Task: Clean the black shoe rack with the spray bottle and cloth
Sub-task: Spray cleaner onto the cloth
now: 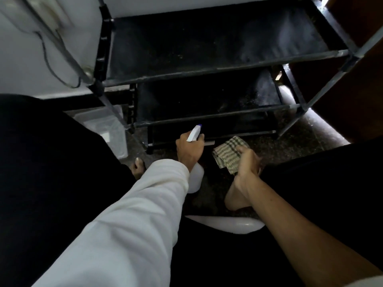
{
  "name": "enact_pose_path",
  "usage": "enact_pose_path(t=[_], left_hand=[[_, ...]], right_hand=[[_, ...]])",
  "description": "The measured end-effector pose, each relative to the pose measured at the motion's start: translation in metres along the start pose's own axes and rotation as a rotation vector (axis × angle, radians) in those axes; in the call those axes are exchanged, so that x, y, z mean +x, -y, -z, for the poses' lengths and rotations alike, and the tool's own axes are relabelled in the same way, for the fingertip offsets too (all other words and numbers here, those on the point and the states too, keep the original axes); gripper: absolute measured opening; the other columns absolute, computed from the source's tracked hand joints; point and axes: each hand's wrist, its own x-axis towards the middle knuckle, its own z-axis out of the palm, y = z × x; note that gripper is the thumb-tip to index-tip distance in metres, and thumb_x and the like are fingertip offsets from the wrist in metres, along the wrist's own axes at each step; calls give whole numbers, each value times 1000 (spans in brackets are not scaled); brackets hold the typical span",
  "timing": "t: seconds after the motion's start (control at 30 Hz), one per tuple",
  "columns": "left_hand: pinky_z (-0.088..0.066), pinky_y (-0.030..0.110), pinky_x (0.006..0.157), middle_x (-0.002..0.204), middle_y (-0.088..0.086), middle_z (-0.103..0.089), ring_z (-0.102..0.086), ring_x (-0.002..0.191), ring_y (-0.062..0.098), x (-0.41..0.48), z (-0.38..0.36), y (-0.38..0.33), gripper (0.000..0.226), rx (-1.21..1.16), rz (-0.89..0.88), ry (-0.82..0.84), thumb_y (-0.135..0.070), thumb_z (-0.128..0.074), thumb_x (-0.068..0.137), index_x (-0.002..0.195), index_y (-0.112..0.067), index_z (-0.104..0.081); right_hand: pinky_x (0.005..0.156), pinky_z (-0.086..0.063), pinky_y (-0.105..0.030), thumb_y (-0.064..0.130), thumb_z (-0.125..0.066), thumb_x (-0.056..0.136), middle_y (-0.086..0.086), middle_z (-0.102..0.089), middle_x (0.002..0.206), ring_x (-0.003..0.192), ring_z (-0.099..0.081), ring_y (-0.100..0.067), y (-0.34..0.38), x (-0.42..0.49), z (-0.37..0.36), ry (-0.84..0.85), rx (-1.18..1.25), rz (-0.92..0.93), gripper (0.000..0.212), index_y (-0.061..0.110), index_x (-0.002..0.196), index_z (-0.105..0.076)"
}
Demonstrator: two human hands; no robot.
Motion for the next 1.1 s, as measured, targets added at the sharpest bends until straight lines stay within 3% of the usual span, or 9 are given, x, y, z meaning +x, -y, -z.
enact_pose_path(t=[0.17,0.27,0.4,0.5,0.6,0.67,0.77,0.93,1.1], left_hand=[[-58,35,76,79,2,-71,-68,80,22,6,45,19,22,-20,-13,-135,-37,-67,83,83,-16,-72],[-57,35,67,71,-1,-69,-67,70,16,4,68,26,21,-65,-18,-189,-38,-64,81,78,-18,-69],[-46,26,62,67,-3,-69,-60,63,4,2,97,34,20,-71,-20,-279,-34,-65,84,78,-16,-70],[-49,31,63,69,3,-68,-64,67,18,-3,120,35,22,-111,-35,-345,-32,-67,87,77,-12,-69],[-41,12,51,59,-10,-61,-58,62,4,-13,149,39,29,-49,-40,-501,-45,-64,86,75,-18,-61],[-44,16,51,57,-10,-59,-56,54,6,-14,169,44,32,-79,5,-594,-49,-62,85,76,-19,-61],[-54,36,68,69,3,-68,-65,69,24,-1,198,52,31,-284,53,-725,-38,-66,87,75,-9,-69],[-56,36,64,71,0,-67,-64,67,16,39,234,67,23,-454,83,-815,-32,-72,86,76,-12,-69],[-42,26,52,62,-4,-53,-49,57,6,82,253,70,31,-426,-7,-803,-35,-71,88,65,-18,-58]], right_hand=[[92,-56,-43,30,-64,87,-10,-70,110,99,-68,-26,-8,-13,-24,125,-64,1,29,14,111,-69],[89,-57,-41,27,-64,89,-8,-72,108,97,-69,-24,-15,-24,-41,173,-73,12,29,15,116,-66],[82,-54,-41,26,-63,92,-7,-70,108,98,-68,-26,-24,-35,-61,219,-95,8,28,14,117,-64],[79,-56,-38,22,-63,92,-7,-72,105,95,-70,-24,-30,-41,-75,246,-108,9,26,13,117,-65],[84,-59,-39,22,-64,91,-6,-73,104,93,-71,-23,-34,-44,-87,263,-112,2,28,13,117,-66],[86,-59,-40,21,-65,90,-6,-74,103,92,-72,-22,-37,-46,-95,268,-110,-2,27,13,116,-67],[83,-59,-38,18,-65,89,-4,-74,99,91,-72,-21,-45,-48,-104,282,-111,4,15,18,104,-67],[81,-58,-37,18,-64,90,-7,-75,100,91,-72,-23,-55,-48,-107,308,-142,-3,25,12,114,-70],[69,-54,-30,14,-62,93,-4,-73,89,78,-69,-17,-58,-44,-104,326,-143,29,17,10,109,-69]])
